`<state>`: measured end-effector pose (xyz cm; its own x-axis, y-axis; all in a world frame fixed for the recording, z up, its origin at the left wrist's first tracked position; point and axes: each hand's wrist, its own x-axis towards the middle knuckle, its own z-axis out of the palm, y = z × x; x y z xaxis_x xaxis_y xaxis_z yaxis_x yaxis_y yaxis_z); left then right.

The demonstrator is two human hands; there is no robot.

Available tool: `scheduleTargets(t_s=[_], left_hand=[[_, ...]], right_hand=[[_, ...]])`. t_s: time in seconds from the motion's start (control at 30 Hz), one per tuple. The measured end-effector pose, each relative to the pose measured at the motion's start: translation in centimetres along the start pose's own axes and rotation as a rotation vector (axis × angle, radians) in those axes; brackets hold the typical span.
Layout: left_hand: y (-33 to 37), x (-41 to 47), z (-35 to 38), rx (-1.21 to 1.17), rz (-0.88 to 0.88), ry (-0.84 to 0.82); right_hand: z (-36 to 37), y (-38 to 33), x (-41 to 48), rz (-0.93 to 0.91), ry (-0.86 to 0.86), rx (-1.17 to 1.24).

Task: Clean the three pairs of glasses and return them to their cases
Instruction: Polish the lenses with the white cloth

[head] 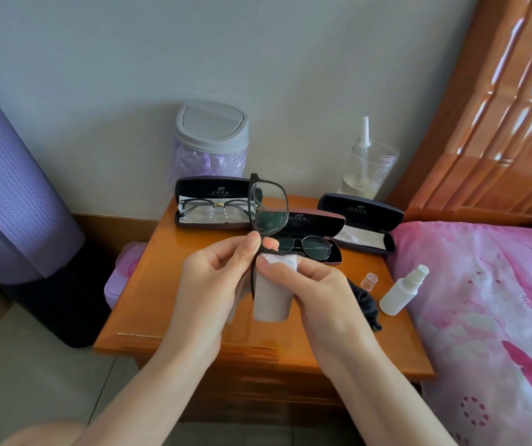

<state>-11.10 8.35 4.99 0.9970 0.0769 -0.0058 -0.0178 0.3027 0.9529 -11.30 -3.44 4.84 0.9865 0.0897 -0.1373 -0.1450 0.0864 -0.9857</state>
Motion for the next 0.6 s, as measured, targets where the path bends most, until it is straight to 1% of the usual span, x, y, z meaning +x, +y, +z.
scheduleTargets(t_s=[0.3,0.6], left_hand=[[-0.4,0.3,-0.5,0.040,0.019,0.039],[-0.4,0.4,-0.5,-0.082,-0.011,0.079]], right_hand=[[-0.8,0.9,-0.2,-0.026,0.069,-0.030],[-0.8,2.1,-1.7,0.003,0.020,-0.016]])
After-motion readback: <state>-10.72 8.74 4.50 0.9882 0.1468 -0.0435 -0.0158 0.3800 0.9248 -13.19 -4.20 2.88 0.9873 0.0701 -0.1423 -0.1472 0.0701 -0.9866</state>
